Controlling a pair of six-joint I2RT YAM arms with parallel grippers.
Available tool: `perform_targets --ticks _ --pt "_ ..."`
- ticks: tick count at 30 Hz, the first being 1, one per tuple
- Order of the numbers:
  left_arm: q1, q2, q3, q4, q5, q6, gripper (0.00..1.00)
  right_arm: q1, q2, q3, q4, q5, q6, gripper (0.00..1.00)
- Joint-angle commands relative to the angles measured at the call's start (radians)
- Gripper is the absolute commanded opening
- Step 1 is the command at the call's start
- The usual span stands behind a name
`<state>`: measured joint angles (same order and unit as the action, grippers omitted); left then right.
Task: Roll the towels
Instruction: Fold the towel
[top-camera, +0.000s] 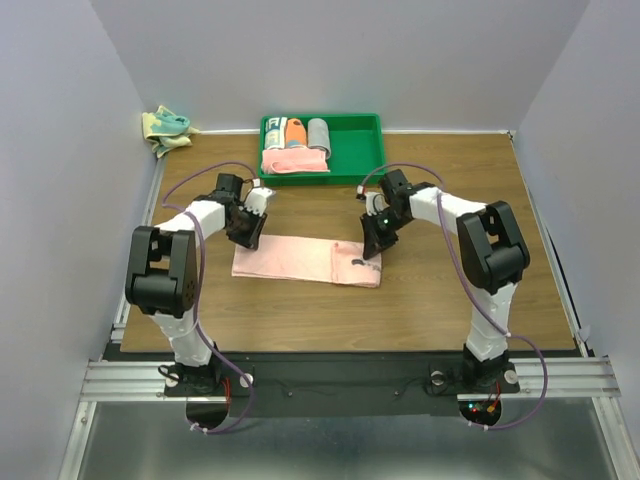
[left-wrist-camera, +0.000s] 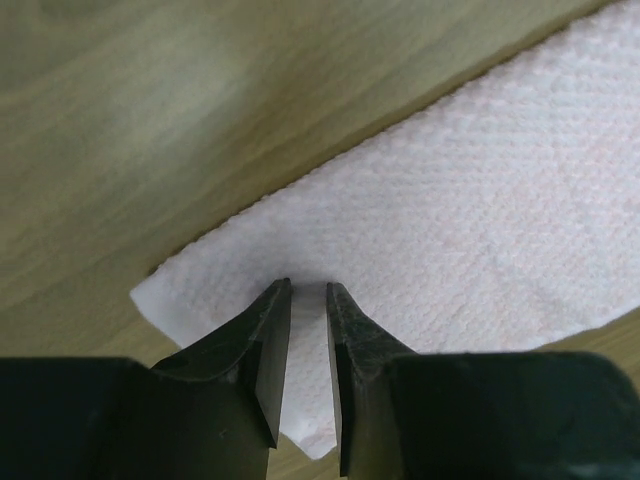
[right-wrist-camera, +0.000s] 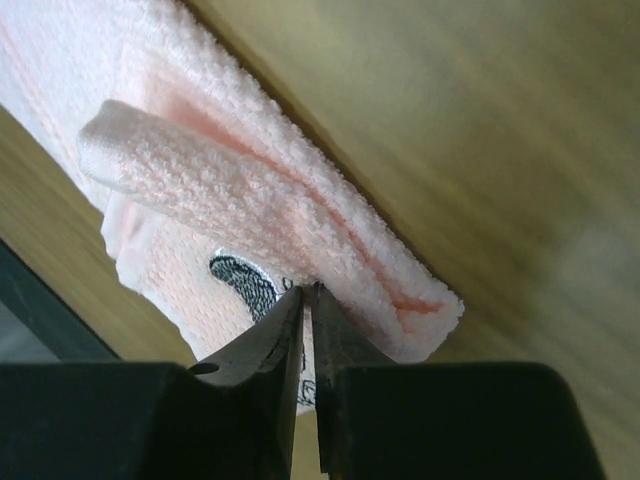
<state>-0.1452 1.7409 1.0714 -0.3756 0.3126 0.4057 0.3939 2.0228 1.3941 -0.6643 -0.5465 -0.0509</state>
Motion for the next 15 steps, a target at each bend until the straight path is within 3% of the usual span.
perform_targets --ticks 1,5,8,12,15 --pt "-0.028 0.066 0.109 0.003 -0.004 -0.011 0.32 0.019 -0.123 -0.143 -0.035 -0.071 0.005 0.18" --pt "-0.092 0.193 0.270 -0.016 0.074 -0.030 0.33 0.085 -0.196 -0.228 -0.089 -0.231 -0.064 0.30" --pt "-0.142 0.317 0.427 -0.046 0.134 -0.051 0.34 0.099 -0.251 -0.230 -0.119 -0.256 -0.087 0.38" --pt "-0.214 0.437 0.608 -0.062 0.141 -0.059 0.36 0.051 -0.380 -0.196 -0.124 -0.256 -0.047 0.59" --pt "-0.266 0.500 0.737 -0.065 0.144 -0.056 0.39 -0.035 -0.473 -0.182 -0.120 -0.247 -0.026 0.60"
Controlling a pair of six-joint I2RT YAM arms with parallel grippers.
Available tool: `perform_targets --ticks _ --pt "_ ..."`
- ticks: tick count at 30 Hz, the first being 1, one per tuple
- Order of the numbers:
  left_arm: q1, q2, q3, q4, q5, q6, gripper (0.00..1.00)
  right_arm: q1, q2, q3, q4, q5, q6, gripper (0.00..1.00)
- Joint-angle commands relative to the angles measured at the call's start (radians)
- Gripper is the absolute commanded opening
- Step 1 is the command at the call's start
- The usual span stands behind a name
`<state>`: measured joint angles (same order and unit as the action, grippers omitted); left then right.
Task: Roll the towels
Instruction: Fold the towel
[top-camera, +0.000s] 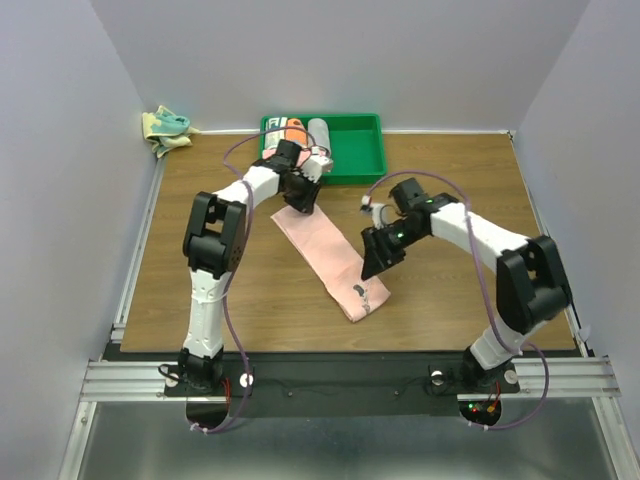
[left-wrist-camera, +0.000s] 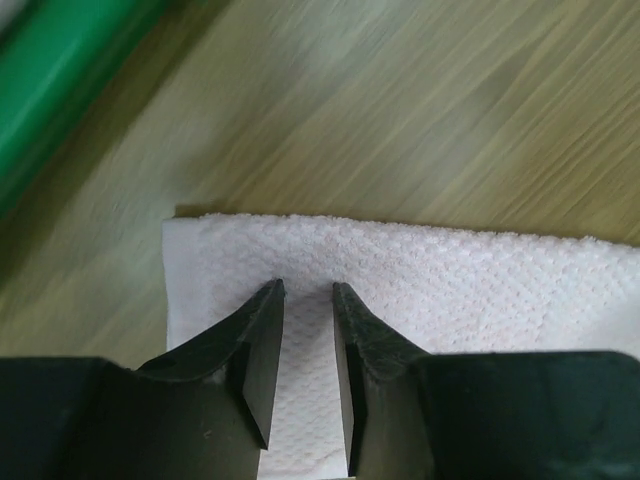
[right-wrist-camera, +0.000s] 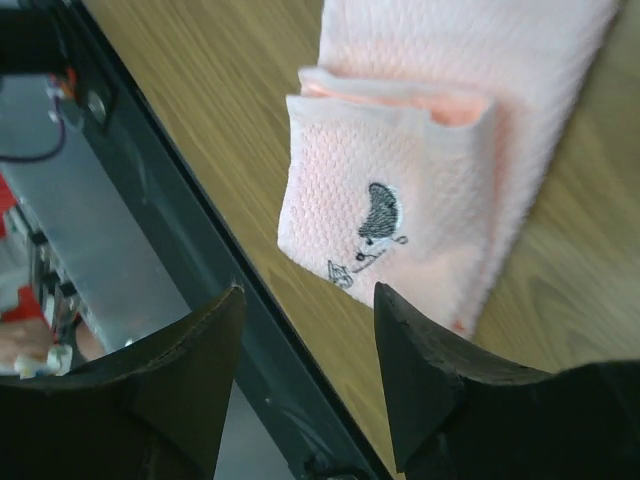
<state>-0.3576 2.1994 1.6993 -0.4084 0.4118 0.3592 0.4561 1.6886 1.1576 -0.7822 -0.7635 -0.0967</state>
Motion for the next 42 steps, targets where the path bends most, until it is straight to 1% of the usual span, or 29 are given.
perform_targets --ticks 1,2,5,7,8,10,12,14,15,16,17,20,22,23,25,28,29,36,38,39,42 --pt "-0.069 0.071 0.140 -0.036 0.047 -0.009 0.40 -0.127 -0.156 0.056 0.004 -0.028 0.023 0.60" --pt "-0.090 0.088 0.202 -0.041 0.050 -0.011 0.41 -0.184 -0.173 0.051 0.014 -0.002 0.037 0.59" --pt "-0.109 0.129 0.311 -0.069 0.077 -0.031 0.46 -0.229 -0.182 0.011 0.037 0.091 0.048 0.57" --pt "-0.109 0.114 0.335 -0.067 0.079 -0.055 0.50 -0.227 -0.150 -0.013 0.037 0.075 0.032 0.56" --pt "-0.109 0.077 0.330 -0.066 0.050 -0.062 0.55 -0.229 -0.138 -0.042 0.038 0.049 0.026 0.56" --pt "-0.107 0.030 0.295 -0.046 0.016 -0.068 0.60 -0.229 -0.092 -0.064 0.055 0.030 0.023 0.52" --pt "-0.098 -0.061 0.257 -0.035 -0.007 -0.065 0.68 -0.227 -0.057 -0.087 0.069 0.009 0.023 0.52" --pt "-0.087 -0.128 0.159 -0.003 -0.011 -0.081 0.78 -0.227 -0.011 -0.096 0.084 -0.011 0.026 0.51" --pt "-0.083 -0.191 0.122 0.009 -0.013 -0.083 0.81 -0.227 0.003 -0.102 0.087 -0.022 0.025 0.50" --pt "-0.080 -0.216 0.058 0.010 -0.027 -0.082 0.81 -0.227 0.016 -0.105 0.087 -0.031 0.023 0.49" --pt "-0.080 -0.234 0.031 0.005 -0.030 -0.075 0.79 -0.226 0.025 -0.107 0.089 -0.045 0.023 0.49" --pt "-0.080 -0.279 -0.079 -0.006 -0.013 -0.065 0.51 -0.214 0.054 -0.124 0.090 -0.072 0.022 0.50" --pt "-0.081 -0.279 -0.146 -0.012 0.024 -0.060 0.40 -0.189 0.077 -0.147 0.107 -0.094 0.032 0.52" --pt "-0.083 -0.279 -0.171 -0.004 0.034 -0.062 0.38 -0.182 0.088 -0.154 0.118 -0.100 0.038 0.52" --pt "-0.086 -0.288 -0.251 0.047 0.047 -0.071 0.37 -0.159 0.118 -0.176 0.144 -0.112 0.051 0.52" --pt "-0.096 -0.276 -0.288 0.086 0.059 -0.077 0.37 -0.146 0.149 -0.176 0.156 -0.134 0.060 0.51" --pt "-0.101 -0.262 -0.293 0.092 0.067 -0.084 0.37 -0.140 0.172 -0.171 0.158 -0.151 0.063 0.49" --pt "-0.119 -0.195 -0.287 0.143 0.070 -0.118 0.37 -0.100 0.256 -0.147 0.195 -0.227 0.081 0.44" --pt "-0.119 -0.176 -0.279 0.151 0.050 -0.124 0.37 -0.082 0.272 -0.141 0.230 -0.234 0.094 0.44" --pt "-0.116 -0.159 -0.274 0.155 0.020 -0.132 0.34 -0.077 0.295 -0.128 0.236 -0.246 0.132 0.44" --pt "-0.084 -0.127 -0.238 0.166 -0.016 -0.143 0.33 -0.076 0.319 -0.110 0.247 -0.249 0.149 0.44"
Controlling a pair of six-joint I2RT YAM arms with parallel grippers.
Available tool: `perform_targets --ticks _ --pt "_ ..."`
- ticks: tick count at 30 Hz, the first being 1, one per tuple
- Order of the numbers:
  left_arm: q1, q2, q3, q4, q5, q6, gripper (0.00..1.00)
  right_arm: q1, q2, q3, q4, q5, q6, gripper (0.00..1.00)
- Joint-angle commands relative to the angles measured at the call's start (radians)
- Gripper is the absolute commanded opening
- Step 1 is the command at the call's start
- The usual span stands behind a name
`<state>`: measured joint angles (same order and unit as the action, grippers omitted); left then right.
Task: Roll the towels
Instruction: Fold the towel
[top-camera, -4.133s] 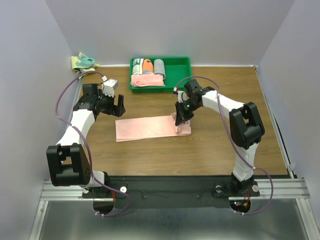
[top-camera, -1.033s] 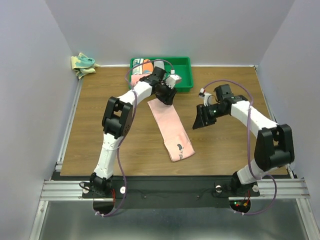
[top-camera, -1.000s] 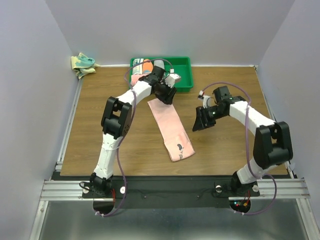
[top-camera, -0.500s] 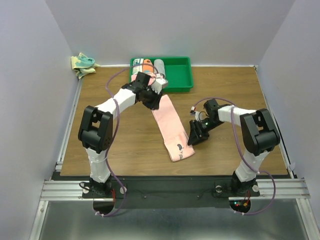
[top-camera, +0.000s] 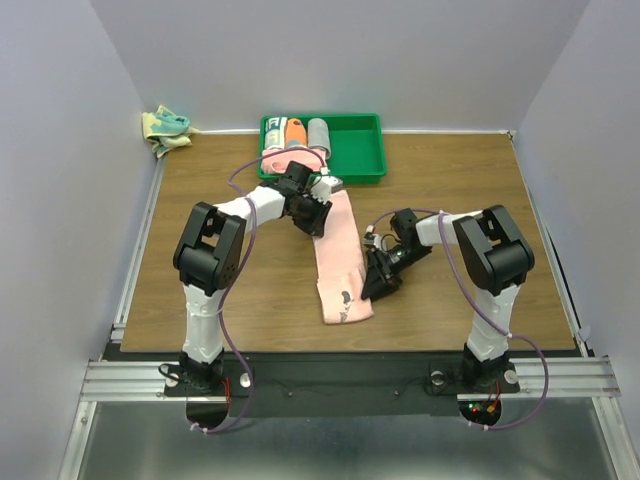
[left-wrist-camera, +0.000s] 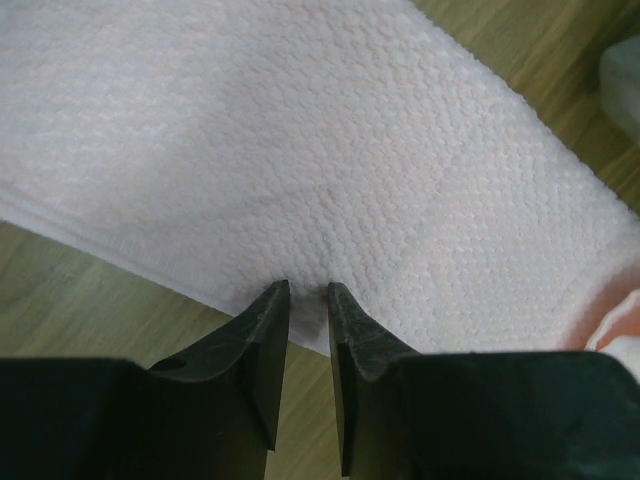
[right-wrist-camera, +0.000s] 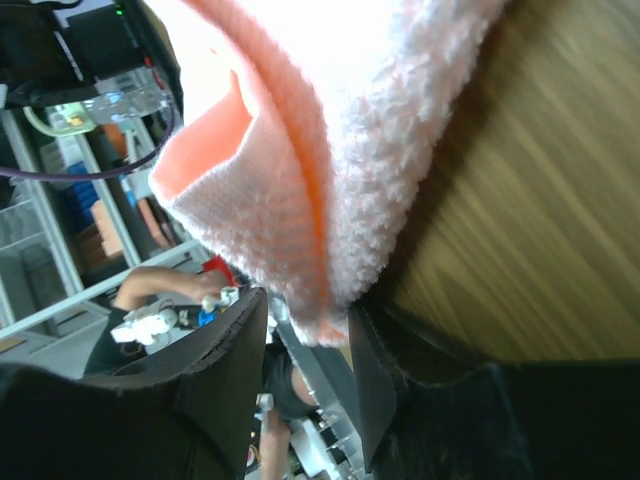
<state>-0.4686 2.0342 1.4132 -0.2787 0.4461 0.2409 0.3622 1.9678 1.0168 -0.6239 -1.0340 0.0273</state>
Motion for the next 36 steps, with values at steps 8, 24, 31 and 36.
perform_targets --ticks 8,24,31,36 --pt "0.074 0.089 0.196 -0.043 -0.034 0.032 0.38 -0.002 -0.049 0.058 0.147 0.123 0.091 0.50" --pt "0.113 -0.492 -0.095 0.062 0.081 0.044 0.99 0.010 -0.195 0.244 0.214 0.256 0.160 0.49" --pt "0.254 -0.719 -0.287 0.252 0.270 -0.044 0.99 0.101 -0.084 0.315 0.253 0.305 0.198 0.59" --pt "0.275 -0.784 -0.324 0.185 0.250 0.035 0.99 0.135 -0.017 0.309 0.262 0.334 0.191 0.59"
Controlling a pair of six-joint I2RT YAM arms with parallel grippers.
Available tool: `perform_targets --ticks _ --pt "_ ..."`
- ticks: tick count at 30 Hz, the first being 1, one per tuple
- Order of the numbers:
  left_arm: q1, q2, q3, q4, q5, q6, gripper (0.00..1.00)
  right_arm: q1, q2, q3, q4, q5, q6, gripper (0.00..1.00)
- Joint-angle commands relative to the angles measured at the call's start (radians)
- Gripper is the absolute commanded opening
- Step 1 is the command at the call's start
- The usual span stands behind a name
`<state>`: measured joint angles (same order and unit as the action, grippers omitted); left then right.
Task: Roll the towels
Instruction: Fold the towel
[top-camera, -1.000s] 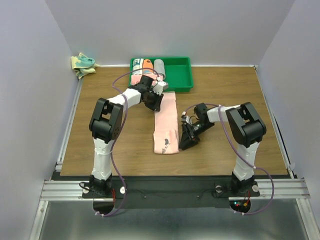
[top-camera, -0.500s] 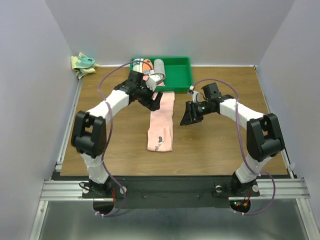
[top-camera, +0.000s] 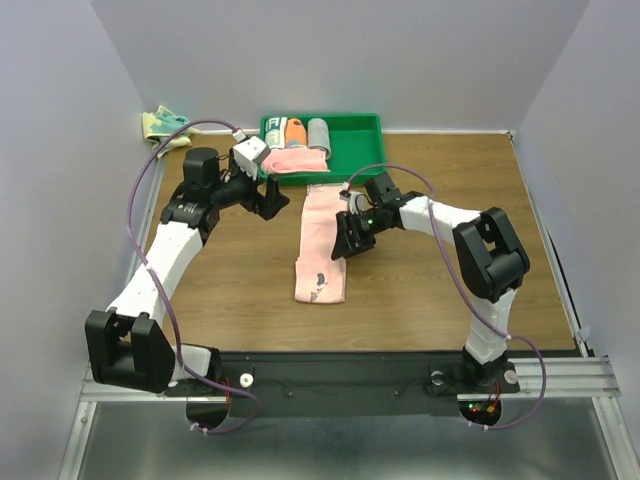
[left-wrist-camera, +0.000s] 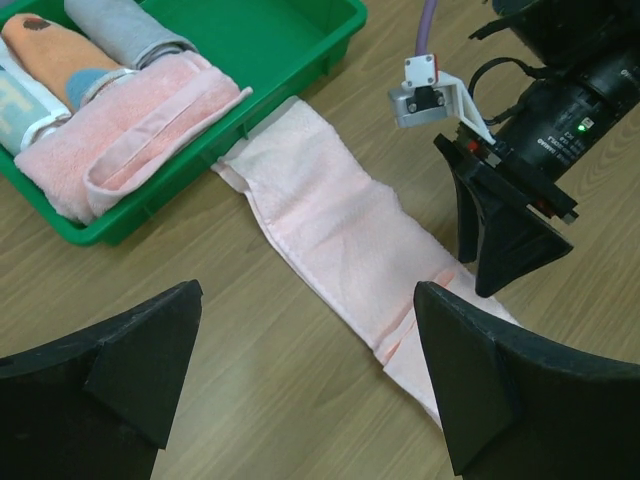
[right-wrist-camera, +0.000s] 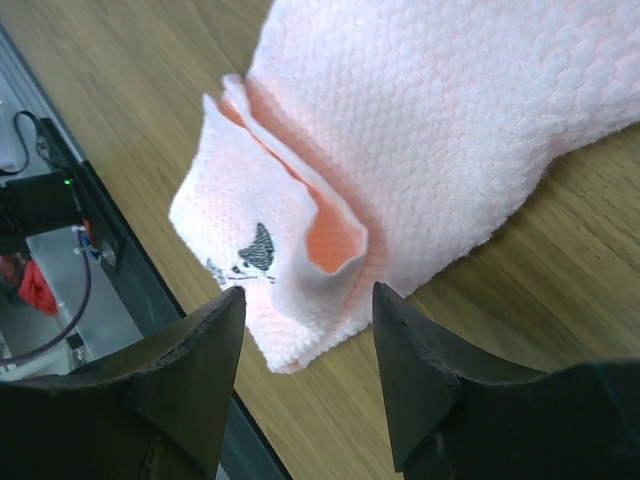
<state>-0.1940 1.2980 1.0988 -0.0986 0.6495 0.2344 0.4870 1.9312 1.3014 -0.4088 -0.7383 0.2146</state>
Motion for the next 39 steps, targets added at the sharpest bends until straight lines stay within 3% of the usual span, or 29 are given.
perform_targets --ticks 1,4,7,8,9,16,21,27,34,39 --pt "0.005 -0.060 -0.017 -0.012 0.062 0.104 0.99 0.013 0.028 0.022 0.048 0.043 0.003 0.59" --pt "0.002 -0.077 -0.051 -0.082 0.099 0.222 0.99 0.018 0.052 0.027 0.056 0.051 0.009 0.54" --pt "-0.022 -0.095 -0.095 -0.112 0.062 0.302 0.94 0.019 0.063 0.027 0.056 0.053 0.012 0.38" --pt "-0.051 -0.098 -0.120 -0.136 0.009 0.365 0.91 0.018 0.057 0.018 0.057 0.047 0.011 0.28" --pt "-0.067 -0.104 -0.132 -0.144 -0.016 0.384 0.87 0.018 0.048 0.010 0.057 0.033 0.012 0.25" --pt "-0.114 -0.123 -0.215 -0.181 -0.045 0.496 0.87 0.018 0.000 -0.016 0.057 0.001 0.020 0.01" --pt "-0.189 -0.184 -0.287 -0.230 -0.069 0.692 0.86 0.013 -0.023 -0.057 0.056 0.027 0.023 0.01" --pt "-0.393 -0.243 -0.450 -0.217 -0.186 0.827 0.86 0.012 0.008 -0.070 0.057 0.066 0.017 0.01" --pt "-0.625 -0.237 -0.612 0.026 -0.370 0.839 0.76 0.007 0.049 -0.082 0.059 0.105 0.011 0.01" --pt "-0.693 -0.197 -0.648 0.144 -0.442 0.856 0.76 0.001 -0.029 -0.103 0.061 0.050 0.009 0.01"
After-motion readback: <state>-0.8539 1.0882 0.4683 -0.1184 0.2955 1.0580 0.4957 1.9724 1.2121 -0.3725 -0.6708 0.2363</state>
